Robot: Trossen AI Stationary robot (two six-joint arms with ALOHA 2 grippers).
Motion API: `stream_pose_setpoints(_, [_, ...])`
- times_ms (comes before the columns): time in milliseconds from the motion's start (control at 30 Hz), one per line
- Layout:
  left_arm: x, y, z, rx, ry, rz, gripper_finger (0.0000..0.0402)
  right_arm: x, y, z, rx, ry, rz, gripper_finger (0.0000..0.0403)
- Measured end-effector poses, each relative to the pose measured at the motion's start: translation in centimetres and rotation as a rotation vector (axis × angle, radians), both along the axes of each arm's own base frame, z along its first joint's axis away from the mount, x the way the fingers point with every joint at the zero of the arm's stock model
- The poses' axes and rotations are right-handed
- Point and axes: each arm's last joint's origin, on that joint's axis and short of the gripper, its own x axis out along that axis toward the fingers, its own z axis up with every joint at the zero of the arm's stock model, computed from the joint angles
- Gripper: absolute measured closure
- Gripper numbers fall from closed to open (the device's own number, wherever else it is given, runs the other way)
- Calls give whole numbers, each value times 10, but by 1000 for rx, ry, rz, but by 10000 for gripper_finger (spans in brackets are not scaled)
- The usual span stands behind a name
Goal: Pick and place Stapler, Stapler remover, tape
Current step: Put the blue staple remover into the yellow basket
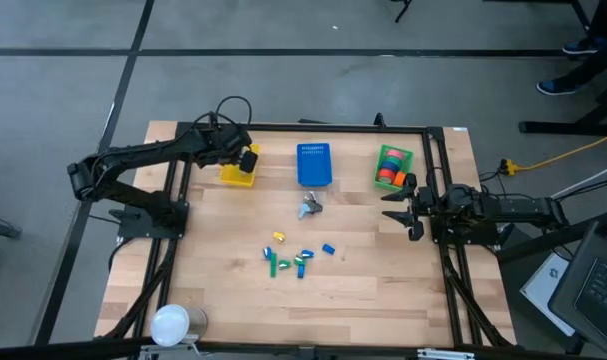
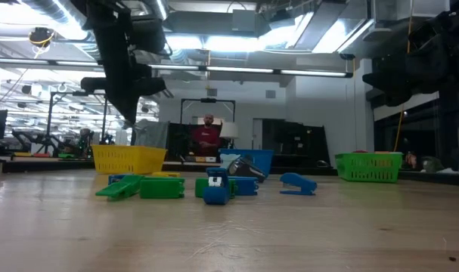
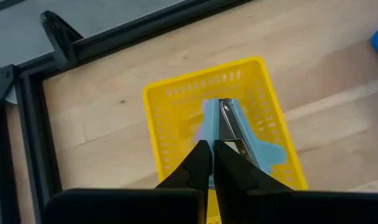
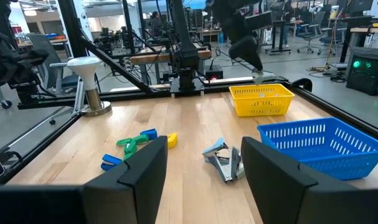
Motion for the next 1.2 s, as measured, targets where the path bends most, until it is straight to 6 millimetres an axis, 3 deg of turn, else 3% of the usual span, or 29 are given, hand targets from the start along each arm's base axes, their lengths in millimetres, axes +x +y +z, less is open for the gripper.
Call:
stream_pose_setpoints(600, [16, 12, -36, -21, 188, -7, 375, 0, 0, 0, 0, 1, 0, 192])
stream_pose_setpoints(1200, [20, 2, -34, 44, 246, -65, 289, 0, 0, 0, 0, 0, 0, 192])
